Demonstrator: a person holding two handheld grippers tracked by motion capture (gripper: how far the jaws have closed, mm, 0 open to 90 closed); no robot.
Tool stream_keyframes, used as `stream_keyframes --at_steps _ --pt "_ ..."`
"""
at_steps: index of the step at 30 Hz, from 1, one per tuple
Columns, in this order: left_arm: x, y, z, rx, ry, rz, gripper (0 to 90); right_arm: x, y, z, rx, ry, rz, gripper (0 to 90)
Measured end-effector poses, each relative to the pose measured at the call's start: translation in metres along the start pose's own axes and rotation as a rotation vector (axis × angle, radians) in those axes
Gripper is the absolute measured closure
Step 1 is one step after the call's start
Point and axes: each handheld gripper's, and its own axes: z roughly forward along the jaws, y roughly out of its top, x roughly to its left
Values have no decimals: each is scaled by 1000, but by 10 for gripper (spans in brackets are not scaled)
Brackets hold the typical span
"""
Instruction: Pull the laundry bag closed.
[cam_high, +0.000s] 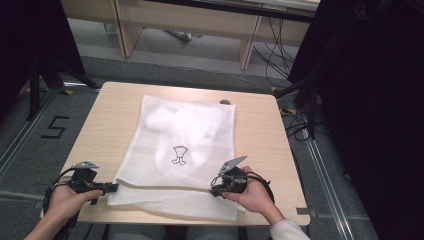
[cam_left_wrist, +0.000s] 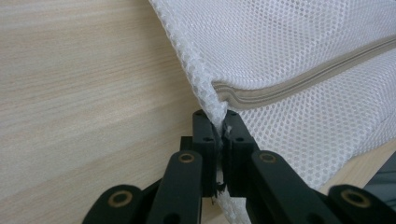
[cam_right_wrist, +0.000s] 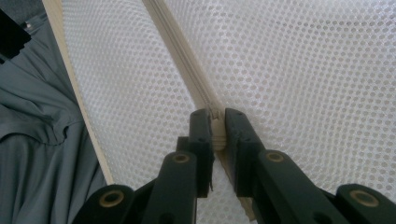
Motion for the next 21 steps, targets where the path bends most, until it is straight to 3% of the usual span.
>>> stream_keyframes --at_steps 3,8,9,15,17,18,21 --pt "0 0 0 1 0 -1 850 -1 -1 -1 5 -3 -3 825" --pt "-2 -1 3 -40 11 -30 850 -2 -4 -4 -3 -1 4 825" --pt "-1 -1 1 -22 5 -7 850 -3 -5 -4 -4 -1 7 825" --pt "0 0 0 0 2 -3 850 -2 -6 -6 1 -11 38 825" --pt "-1 0 1 -16 6 -7 850 -3 -7 -7 2 -10 32 825" --pt "-2 -1 3 -43 10 -32 850 -4 -7 -8 9 -11 31 825" --pt "-2 -1 3 -42 12 -32 850 -4 -9 -10 16 -19 56 825"
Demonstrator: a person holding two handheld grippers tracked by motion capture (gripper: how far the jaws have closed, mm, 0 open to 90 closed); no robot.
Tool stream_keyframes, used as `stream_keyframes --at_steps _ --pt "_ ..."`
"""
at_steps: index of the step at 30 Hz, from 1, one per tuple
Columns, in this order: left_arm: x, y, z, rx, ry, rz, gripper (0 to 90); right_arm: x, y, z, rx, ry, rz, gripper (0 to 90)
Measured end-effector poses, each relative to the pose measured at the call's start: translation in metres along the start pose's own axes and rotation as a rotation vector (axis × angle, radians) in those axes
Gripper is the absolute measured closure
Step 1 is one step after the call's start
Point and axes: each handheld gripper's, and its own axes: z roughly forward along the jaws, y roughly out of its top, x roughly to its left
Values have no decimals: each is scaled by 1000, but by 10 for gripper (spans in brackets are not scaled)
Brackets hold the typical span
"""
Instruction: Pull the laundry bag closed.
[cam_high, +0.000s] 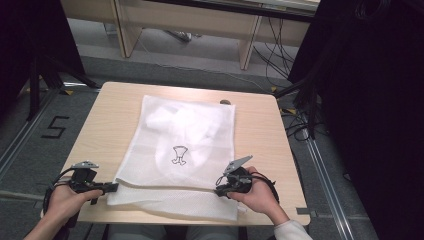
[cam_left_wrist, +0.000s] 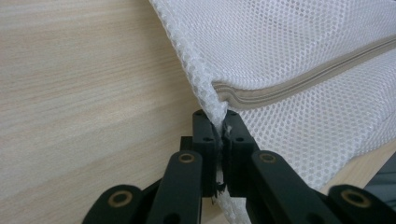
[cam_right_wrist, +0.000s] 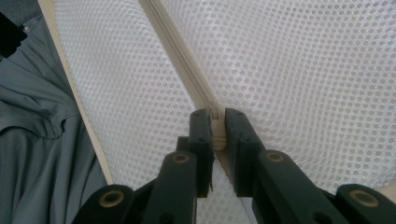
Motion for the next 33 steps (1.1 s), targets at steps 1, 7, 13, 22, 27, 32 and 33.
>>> stream_keyframes --at_steps 1,7,13,22,27,32,33 --pt "0 0 0 0 1 1 850 0 0 0 0 0 0 825" --pt "0 0 0 0 0 -1 850 -3 -4 -2 4 -4 -3 825" --pt "2 1 -2 26 -3 27 850 -6 -8 -4 15 -5 10 825" --pt "2 1 -2 25 -3 26 850 -11 -15 -7 8 -1 -5 825" --pt "2 1 -2 26 -1 28 850 -12 -17 -8 21 -12 6 825" --pt "2 1 -3 38 -3 31 850 -14 -20 -10 23 -18 6 825" --pt "2 1 -3 38 -3 32 850 -14 -22 -12 34 -25 29 825"
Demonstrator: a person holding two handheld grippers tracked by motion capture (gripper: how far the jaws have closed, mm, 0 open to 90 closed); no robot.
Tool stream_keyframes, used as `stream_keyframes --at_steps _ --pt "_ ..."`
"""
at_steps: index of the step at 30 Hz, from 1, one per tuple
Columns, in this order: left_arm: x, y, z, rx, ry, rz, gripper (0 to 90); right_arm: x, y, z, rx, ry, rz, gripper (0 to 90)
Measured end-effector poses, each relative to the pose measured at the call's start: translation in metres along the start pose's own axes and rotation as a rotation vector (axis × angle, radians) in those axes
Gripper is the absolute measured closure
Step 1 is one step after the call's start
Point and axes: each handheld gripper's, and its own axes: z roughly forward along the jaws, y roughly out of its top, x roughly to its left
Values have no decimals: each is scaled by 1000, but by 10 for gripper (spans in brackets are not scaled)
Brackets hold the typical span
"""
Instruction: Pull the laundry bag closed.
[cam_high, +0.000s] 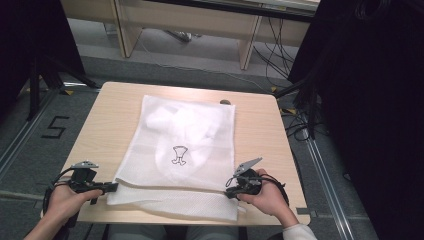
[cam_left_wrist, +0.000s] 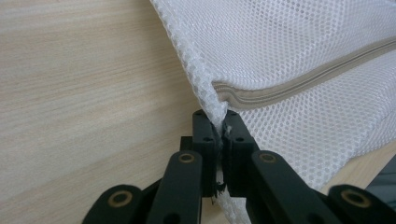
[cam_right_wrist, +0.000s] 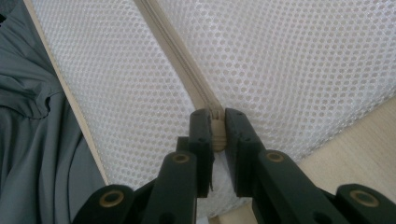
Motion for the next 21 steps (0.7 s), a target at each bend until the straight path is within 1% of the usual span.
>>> stream_keyframes --at_steps 1,2,3,4,5,6,8,9,10,11,12,13,21 --pt "0 0 0 -1 0 -1 850 0 -1 -1 5 -10 18 825" --pt "-2 0 2 -18 3 -21 850 0 -1 -1 5 -10 18 825" --pt "-2 0 2 -22 4 -25 850 -2 -3 -1 1 2 6 824" --pt "-2 0 2 -22 4 -25 850 -2 -3 -1 1 2 6 824" --pt "-2 0 2 -21 3 -25 850 -2 -4 -2 7 -7 23 825" --pt "-1 0 2 -15 4 -23 850 -4 -5 -3 5 -7 14 824" --pt "-1 0 2 -10 3 -22 850 -4 -5 -3 8 -10 13 825" --pt "-1 0 1 -5 -3 -11 850 -3 -6 -3 11 -7 37 824" --pt "0 0 0 8 -4 4 850 -5 -6 -3 11 -15 20 825" --pt "0 0 0 3 -3 -1 850 -5 -7 -3 14 -17 25 825" --pt "0 0 0 5 -4 2 850 -5 -8 -3 14 -19 17 825" --pt "0 0 0 5 -5 1 850 -7 -8 -2 8 -12 4 825" --pt "0 0 1 10 -4 8 847 -7 -8 -1 8 -13 0 824"
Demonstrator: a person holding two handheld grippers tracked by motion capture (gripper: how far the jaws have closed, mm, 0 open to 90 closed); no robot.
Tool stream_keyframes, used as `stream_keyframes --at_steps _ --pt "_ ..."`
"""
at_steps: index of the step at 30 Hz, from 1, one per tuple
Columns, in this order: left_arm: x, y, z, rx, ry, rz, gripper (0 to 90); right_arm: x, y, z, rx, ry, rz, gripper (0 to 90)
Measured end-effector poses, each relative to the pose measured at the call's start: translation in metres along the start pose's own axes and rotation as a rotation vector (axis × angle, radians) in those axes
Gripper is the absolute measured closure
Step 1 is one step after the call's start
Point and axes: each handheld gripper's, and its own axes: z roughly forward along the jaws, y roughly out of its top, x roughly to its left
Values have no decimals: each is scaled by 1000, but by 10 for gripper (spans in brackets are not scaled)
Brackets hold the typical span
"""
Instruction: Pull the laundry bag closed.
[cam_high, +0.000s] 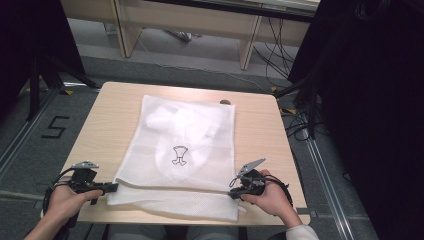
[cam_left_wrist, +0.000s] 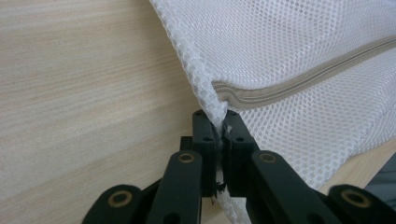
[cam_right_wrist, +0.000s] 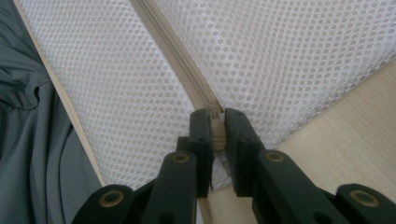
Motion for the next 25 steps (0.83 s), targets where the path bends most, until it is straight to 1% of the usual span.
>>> stream_keyframes --at_steps 1,2,3,4,5,6,7,8,9,10,11,12,13,14,15,16,17,18,19,20,21,22,23,24,25 --pt "0 0 0 -1 3 3 845 0 0 0 6 4 -4 823" --pt "-1 -1 0 1 9 9 834 1 0 1 10 3 4 818" --pt "-2 -1 2 -10 8 -6 834 1 0 1 10 3 4 818" --pt "-1 -1 1 15 17 25 822 1 0 1 8 2 12 801" --pt "-2 -2 3 -18 19 17 815 0 0 1 -3 4 21 777" --pt "-1 -2 2 -4 24 26 805 0 -1 1 -16 15 35 751" --pt "-1 -2 1 -1 23 31 791 -1 -2 0 -29 27 66 736" --pt "-3 -3 0 -18 46 32 739 -3 -3 -1 -75 47 84 708" --pt "-3 -3 0 -18 46 32 708 -3 -3 -1 -75 47 84 708" --pt "-2 -3 -2 -8 57 59 708 -4 -2 -1 -100 41 83 690" --pt "-2 -3 -4 -26 74 62 668 -4 -3 -4 -116 18 114 680" --pt "-1 -4 -6 -29 85 70 619 -5 -2 -5 -140 2 129 671" --pt "-1 -4 -8 -43 91 68 577 -6 -3 -6 -164 -13 144 655" --pt "1 -4 -10 -57 97 74 534 -8 -3 -7 -187 -34 159 638" --pt "0 -4 -11 -94 95 57 492 -10 -4 -6 -224 -50 189 634" --pt "1 -4 -13 -123 116 65 424 -13 -5 -9 -210 -62 216 634" --pt "1 -4 -13 -123 116 65 404 -14 -6 -7 -255 -69 234 631" --pt "1 -4 -14 -134 121 64 404 -14 -6 -7 -255 -69 234 631" --pt "1 -4 -14 -149 124 58 390 -15 -6 -10 -229 -72 242 629" --pt "1 -3 -14 -164 128 44 380 -16 -7 -8 -253 -79 248 628" --pt "0 -3 -14 -188 126 40 376 -17 -8 -9 -255 -79 262 624" --pt "0 -2 -16 -189 131 50 374 -17 -8 -11 -246 -80 282 624" --pt "0 -2 -18 -193 136 64 374 -17 -8 -11 -246 -80 282 624" --pt "-3 -1 -16 -240 136 39 375 -18 -8 -9 -268 -81 300 623" --pt "-3 -1 -17 -256 133 47 381 -19 -8 -13 -235 -67 301 624"
